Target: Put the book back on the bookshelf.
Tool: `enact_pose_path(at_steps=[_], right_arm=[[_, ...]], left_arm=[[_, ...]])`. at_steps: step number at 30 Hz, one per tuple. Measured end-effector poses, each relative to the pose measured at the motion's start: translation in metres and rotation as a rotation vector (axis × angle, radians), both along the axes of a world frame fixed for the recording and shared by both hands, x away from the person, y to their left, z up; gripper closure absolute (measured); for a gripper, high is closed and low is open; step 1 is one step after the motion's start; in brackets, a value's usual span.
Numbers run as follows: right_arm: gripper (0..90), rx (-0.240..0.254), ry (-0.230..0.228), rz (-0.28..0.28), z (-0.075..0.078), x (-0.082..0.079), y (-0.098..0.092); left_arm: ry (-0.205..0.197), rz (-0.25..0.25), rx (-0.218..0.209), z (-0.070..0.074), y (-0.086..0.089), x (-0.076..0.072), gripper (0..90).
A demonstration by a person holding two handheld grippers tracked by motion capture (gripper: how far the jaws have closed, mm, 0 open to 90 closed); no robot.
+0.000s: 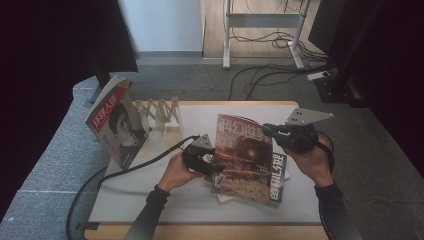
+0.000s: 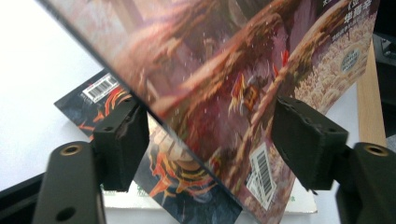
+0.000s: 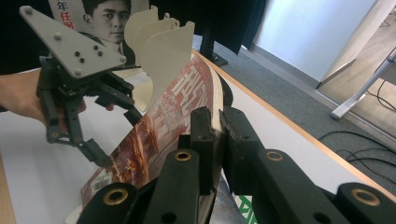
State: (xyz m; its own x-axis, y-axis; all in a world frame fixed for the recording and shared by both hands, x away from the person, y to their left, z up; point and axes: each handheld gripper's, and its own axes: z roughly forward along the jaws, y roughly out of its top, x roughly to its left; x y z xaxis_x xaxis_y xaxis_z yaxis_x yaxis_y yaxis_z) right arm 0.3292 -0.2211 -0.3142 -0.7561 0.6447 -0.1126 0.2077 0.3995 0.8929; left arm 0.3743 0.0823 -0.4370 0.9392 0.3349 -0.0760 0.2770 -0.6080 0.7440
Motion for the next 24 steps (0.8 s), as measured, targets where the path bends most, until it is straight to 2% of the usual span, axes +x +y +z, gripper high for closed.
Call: enact_pose_path(at_steps=[2,8,10,14,20,24], right_arm=[[82.1,0.0,0.001,0.006,0.0,-0.001,-0.001],[82.1,0.008,0.004,0.012,0.0,-0.001,-0.002],[82.1,0.009,0.006,0.014,0.0,0.0,-0.001],[82.1,0.01,0.004,0.016,0.001,-0.001,0.0],[82.0,0.014,-0.009,0.014,0.006,-0.003,-0.002],[81.9,0.017,-0.017,0.014,0.008,-0.003,-0.001]], left_arm=[[-0.007,0.006,-0.002,0.001,0.001,0.001,32.0],[-0.068,0.03,0.032,0.003,0.003,-0.002,49.3],[-0.076,0.03,0.035,0.004,0.004,-0.002,50.7],[-0.079,0.026,0.026,0.007,0.006,-0.004,54.6],[-0.076,0.008,-0.001,0.018,0.012,-0.006,66.4],[-0.066,0.004,-0.008,0.022,0.015,-0.007,69.9]])
